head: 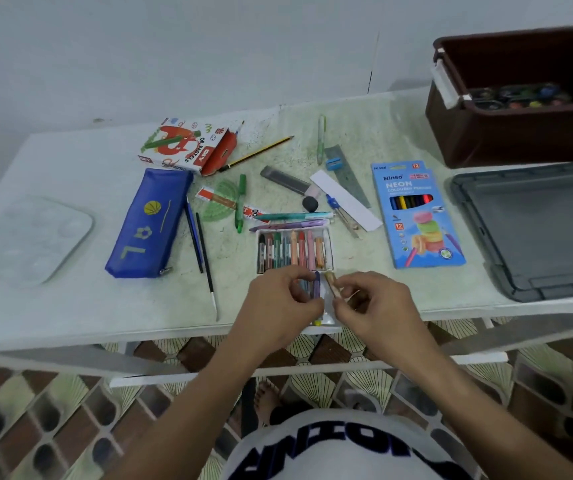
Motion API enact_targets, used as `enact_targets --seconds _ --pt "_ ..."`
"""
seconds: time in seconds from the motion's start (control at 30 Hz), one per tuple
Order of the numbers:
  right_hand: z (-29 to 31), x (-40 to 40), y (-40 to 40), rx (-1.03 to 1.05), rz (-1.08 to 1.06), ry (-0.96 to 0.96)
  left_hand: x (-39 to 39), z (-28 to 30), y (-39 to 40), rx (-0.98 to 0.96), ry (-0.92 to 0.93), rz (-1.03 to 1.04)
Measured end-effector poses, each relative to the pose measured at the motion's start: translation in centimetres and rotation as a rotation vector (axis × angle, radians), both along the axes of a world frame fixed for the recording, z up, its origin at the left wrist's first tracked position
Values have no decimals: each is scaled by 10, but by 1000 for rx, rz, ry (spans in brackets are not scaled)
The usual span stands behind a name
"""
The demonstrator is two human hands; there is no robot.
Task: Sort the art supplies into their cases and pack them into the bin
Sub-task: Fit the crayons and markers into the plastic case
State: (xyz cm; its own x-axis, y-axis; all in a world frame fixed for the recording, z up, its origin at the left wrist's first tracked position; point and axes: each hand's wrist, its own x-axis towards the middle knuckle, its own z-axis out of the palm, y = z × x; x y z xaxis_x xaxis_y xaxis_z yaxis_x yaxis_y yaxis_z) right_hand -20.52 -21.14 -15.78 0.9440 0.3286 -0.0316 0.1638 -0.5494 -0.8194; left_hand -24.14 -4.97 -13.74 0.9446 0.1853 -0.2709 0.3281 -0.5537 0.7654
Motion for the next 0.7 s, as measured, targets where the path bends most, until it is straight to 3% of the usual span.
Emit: enact_targets --seconds 0.17,0.7 --pt "-7 -4 8 -89 17 -102 2 -1 -9 23 0 -21" --pt "-12 8 -5 -210 139 -88 3 -10 -8 207 -107 -181"
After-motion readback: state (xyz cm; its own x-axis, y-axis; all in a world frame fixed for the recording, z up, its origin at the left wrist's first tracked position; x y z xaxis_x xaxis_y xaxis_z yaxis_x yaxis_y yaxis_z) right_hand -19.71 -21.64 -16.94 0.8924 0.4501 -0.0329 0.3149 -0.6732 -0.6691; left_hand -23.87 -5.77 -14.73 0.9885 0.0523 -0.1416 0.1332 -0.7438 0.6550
